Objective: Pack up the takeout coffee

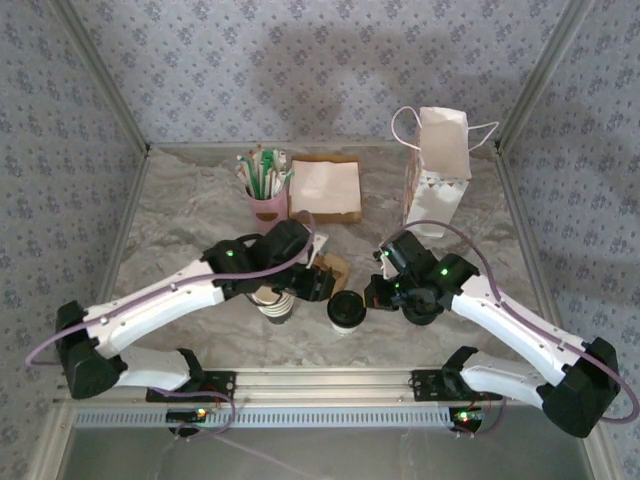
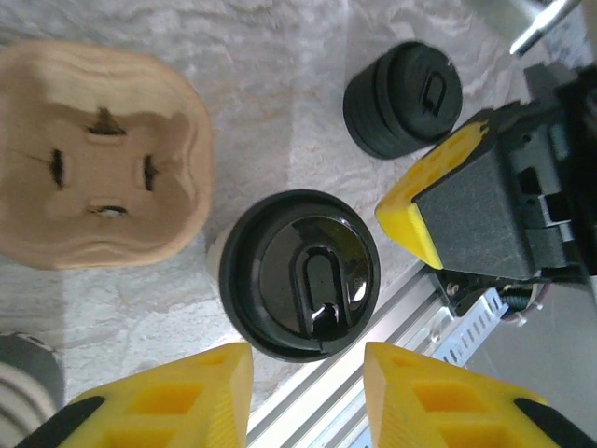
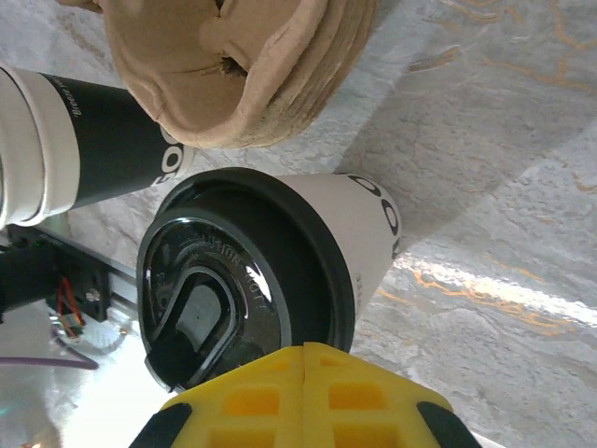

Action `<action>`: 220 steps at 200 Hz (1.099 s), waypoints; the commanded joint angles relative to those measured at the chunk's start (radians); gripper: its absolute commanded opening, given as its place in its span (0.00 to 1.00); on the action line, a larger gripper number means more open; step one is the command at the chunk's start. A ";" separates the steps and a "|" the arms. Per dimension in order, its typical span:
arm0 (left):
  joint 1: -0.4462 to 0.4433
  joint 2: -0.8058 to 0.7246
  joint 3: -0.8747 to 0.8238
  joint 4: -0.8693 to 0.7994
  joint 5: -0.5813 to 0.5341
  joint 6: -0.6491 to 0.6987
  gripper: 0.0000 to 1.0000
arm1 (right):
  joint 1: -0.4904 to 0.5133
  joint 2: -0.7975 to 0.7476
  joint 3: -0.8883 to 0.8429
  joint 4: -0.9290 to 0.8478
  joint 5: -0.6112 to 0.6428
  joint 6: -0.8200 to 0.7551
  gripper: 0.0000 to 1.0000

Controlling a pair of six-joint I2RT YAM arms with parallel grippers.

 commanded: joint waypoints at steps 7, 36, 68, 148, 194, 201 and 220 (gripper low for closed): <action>-0.037 0.085 0.050 0.049 0.018 -0.006 0.32 | -0.022 -0.016 -0.031 0.052 -0.078 0.006 0.00; -0.057 0.162 0.063 0.080 0.043 -0.009 0.29 | -0.036 -0.018 -0.058 0.062 -0.090 0.008 0.00; -0.060 0.207 0.041 0.122 0.070 -0.024 0.27 | -0.047 -0.018 -0.087 0.079 -0.102 0.016 0.00; -0.061 0.218 -0.084 0.169 0.071 -0.075 0.24 | -0.072 0.027 -0.145 0.135 -0.111 0.025 0.00; -0.061 0.187 -0.144 0.214 0.068 -0.109 0.24 | -0.076 0.064 -0.144 0.148 -0.102 0.011 0.00; -0.061 0.184 -0.151 0.219 0.066 -0.113 0.25 | -0.076 0.067 -0.145 0.148 -0.096 0.013 0.00; -0.061 0.169 -0.171 0.236 0.062 -0.126 0.24 | -0.081 0.083 -0.140 0.160 -0.097 0.018 0.00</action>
